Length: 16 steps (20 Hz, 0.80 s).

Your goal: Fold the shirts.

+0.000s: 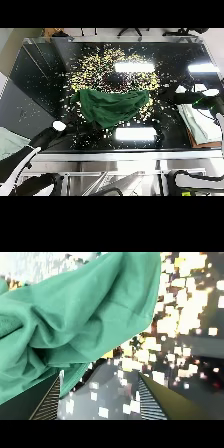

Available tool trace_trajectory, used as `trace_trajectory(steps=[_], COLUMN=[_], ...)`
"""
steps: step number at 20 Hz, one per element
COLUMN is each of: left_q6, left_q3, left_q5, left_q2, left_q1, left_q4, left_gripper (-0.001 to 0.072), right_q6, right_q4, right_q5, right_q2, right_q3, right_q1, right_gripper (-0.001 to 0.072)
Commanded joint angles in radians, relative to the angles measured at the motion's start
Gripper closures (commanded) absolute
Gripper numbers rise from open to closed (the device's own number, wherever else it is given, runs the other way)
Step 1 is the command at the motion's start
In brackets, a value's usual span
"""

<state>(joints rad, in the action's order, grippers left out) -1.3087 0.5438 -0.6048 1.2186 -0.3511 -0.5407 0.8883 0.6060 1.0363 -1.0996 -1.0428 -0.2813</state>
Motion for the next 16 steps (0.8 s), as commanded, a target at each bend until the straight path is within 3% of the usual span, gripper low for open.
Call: trace_trajectory(steps=[1,2,5,6,7,10,14,15,16], left_q6=[0.021,0.041,0.088,0.089,0.1,0.101,0.116,0.117,0.122], left_q3=[0.03,0.047,0.099,0.113,0.125,0.157,0.166,0.166,0.166], left_q5=[0.086,0.063,-0.016,-0.026,-0.035,-0.089,-0.195,-0.212,-0.222], left_q2=[0.026,0.049,0.126,0.143,0.156,0.161,0.161,0.161,0.161], left_q1=[0.017,0.021,0.006,0.0,0.0,0.027,0.098,0.11,0.119], left_q4=[0.017,0.017,0.018,0.016,0.016,0.01,0.01,0.01,0.01], left_gripper=[0.0246,0.0363,0.0363,0.0504,0.0695,0.0696,0.0696,0.0696,0.0695], right_q6=[-0.007,-0.006,-0.007,-0.007,-0.007,-0.044,-0.197,-0.22,-0.232], right_q4=[0.003,0.003,-0.003,-0.006,-0.007,-0.034,-0.251,-0.28,-0.29], right_q5=[0.003,0.003,0.002,-0.002,-0.012,-0.056,-0.151,-0.187,-0.223], right_q2=[-0.024,-0.04,-0.103,-0.126,-0.15,-0.214,-0.249,-0.252,-0.255], right_q3=[0.0,0.0,0.0,0.0,0.0,0.0,0.0,-0.001,-0.001], right_q1=[0.011,0.011,0.011,0.015,0.023,0.078,0.154,0.169,0.183], right_gripper=[0.0185,0.0185,0.0185,0.0185,0.0185,0.0185,0.0193,0.0214,0.0298])
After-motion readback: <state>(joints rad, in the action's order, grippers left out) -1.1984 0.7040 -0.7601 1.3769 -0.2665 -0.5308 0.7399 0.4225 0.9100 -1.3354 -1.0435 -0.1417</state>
